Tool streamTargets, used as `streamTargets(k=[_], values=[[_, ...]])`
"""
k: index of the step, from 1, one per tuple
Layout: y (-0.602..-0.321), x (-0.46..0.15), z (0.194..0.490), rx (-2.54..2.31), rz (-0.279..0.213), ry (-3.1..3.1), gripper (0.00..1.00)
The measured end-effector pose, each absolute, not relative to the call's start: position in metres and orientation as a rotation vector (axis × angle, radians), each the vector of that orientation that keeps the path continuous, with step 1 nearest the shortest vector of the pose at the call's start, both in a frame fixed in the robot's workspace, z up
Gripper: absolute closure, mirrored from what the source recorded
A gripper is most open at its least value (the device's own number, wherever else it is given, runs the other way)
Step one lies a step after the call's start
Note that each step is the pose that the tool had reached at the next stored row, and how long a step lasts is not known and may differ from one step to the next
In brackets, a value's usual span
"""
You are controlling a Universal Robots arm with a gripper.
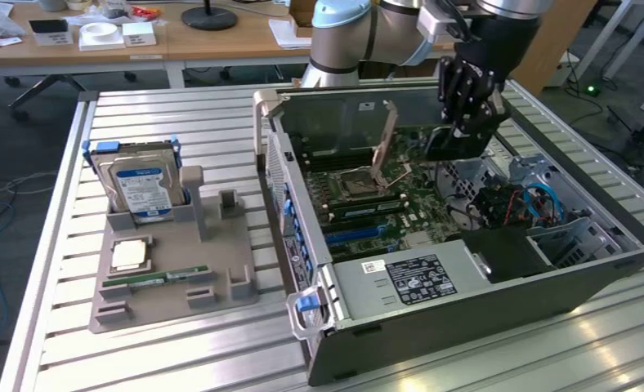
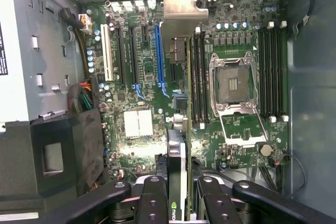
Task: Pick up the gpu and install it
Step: 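Insert the gpu into the slot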
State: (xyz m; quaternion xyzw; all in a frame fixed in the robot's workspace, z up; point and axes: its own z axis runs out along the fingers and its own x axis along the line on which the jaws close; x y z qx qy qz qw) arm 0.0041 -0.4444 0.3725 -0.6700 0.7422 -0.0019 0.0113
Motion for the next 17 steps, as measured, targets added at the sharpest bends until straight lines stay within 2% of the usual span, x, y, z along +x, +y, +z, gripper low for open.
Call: streamTargets(k=[17], values=[[-0.449, -0.010, 0.365, -2.092, -0.005, 2.313, 0.73]])
